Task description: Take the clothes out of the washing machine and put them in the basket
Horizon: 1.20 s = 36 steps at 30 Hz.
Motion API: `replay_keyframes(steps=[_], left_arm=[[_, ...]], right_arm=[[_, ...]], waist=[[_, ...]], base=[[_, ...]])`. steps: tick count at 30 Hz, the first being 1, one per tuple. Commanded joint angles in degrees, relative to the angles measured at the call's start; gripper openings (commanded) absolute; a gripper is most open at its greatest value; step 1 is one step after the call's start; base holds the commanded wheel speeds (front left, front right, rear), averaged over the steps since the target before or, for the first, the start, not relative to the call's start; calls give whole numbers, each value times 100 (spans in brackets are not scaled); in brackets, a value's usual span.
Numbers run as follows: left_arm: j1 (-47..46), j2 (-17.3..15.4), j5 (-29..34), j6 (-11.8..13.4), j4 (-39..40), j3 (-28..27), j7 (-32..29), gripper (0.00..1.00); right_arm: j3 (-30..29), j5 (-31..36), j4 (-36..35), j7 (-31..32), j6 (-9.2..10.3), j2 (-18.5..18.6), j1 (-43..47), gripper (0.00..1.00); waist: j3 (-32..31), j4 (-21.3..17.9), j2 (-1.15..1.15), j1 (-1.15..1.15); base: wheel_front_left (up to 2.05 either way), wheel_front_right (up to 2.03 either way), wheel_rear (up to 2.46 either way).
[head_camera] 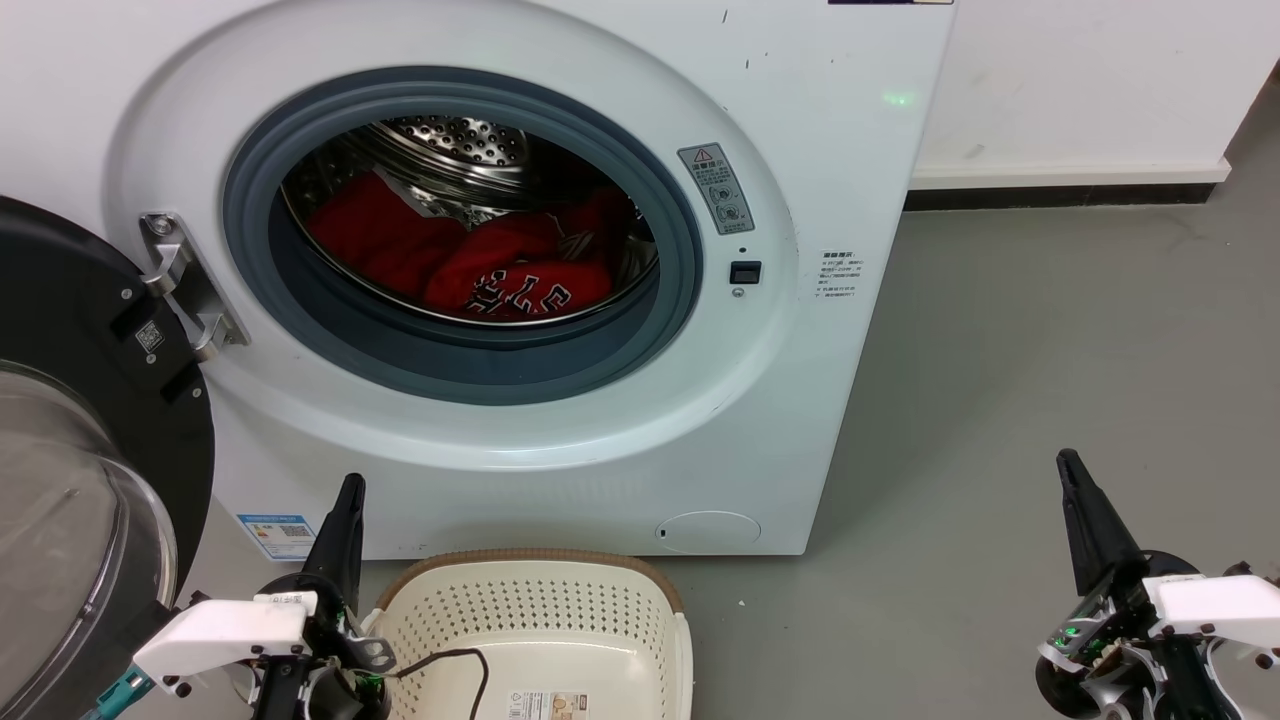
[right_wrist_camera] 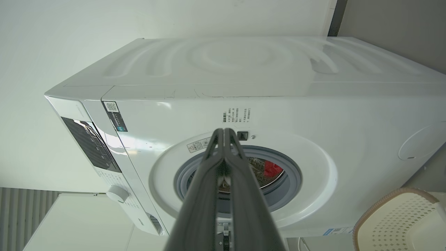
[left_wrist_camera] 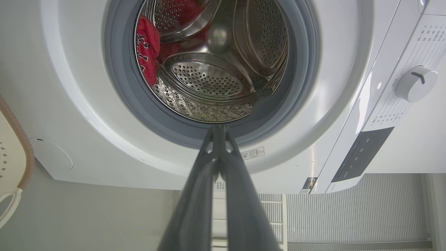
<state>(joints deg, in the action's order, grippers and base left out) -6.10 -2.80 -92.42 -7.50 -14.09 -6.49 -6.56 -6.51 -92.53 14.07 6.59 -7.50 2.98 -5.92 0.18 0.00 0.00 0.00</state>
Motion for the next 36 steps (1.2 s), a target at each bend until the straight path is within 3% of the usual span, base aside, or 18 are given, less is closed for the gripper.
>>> replay_keyframes(steps=[1, 36], left_arm=[[-40, -18, 5, -14, 2, -11, -9, 0], [-40, -18, 5, -14, 2, -11, -9, 0]], right_arm=[[3, 29, 6, -4, 2, -17, -75, 0], [3, 30, 6, -4, 2, -17, -75, 0]], waist=[[0, 0, 0, 0], [0, 0, 0, 0]], base=[[0, 0, 0], [0, 0, 0]])
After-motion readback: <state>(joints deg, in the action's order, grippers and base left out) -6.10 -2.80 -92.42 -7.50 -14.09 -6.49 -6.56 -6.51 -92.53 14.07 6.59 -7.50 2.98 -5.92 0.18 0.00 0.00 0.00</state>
